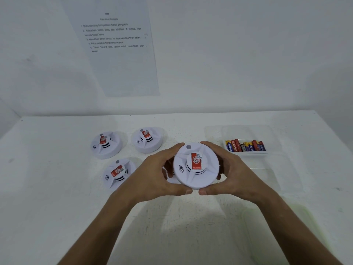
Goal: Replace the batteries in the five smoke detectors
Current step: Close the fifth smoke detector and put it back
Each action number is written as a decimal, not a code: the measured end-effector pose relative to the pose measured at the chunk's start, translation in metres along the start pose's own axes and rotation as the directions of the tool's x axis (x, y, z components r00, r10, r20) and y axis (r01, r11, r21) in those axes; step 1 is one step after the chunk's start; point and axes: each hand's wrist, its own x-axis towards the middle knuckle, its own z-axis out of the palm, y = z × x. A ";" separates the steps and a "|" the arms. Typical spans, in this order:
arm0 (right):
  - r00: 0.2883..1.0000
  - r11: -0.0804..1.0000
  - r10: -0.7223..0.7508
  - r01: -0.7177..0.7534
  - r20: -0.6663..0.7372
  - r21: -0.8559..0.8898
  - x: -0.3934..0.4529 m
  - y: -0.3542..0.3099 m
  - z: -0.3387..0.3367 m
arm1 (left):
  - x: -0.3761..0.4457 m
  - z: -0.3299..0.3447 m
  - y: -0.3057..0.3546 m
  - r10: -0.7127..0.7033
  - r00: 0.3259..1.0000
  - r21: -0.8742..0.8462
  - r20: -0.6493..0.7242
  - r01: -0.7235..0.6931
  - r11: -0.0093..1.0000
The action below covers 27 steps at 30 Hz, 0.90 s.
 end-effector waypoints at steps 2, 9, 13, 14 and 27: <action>1.000 1.000 0.004 -0.004 0.001 0.006 0.001 0.001 0.000 | 0.000 0.000 0.001 0.003 1.000 0.001 -0.002 -0.003 1.000; 1.000 1.000 0.016 -0.016 0.006 0.016 0.002 0.002 -0.001 | 0.001 -0.001 0.001 0.023 1.000 -0.007 -0.011 -0.023 1.000; 1.000 1.000 0.007 -0.007 0.012 0.011 0.002 0.003 -0.001 | 0.001 -0.001 -0.001 0.018 1.000 0.011 -0.019 -0.018 1.000; 1.000 1.000 0.004 -0.004 0.012 0.010 0.002 0.003 -0.001 | 0.001 0.000 -0.001 0.015 1.000 0.010 -0.020 -0.015 1.000; 1.000 1.000 -0.003 0.003 0.010 -0.006 0.001 0.004 -0.001 | 0.001 0.000 -0.001 0.021 1.000 0.007 -0.023 -0.021 1.000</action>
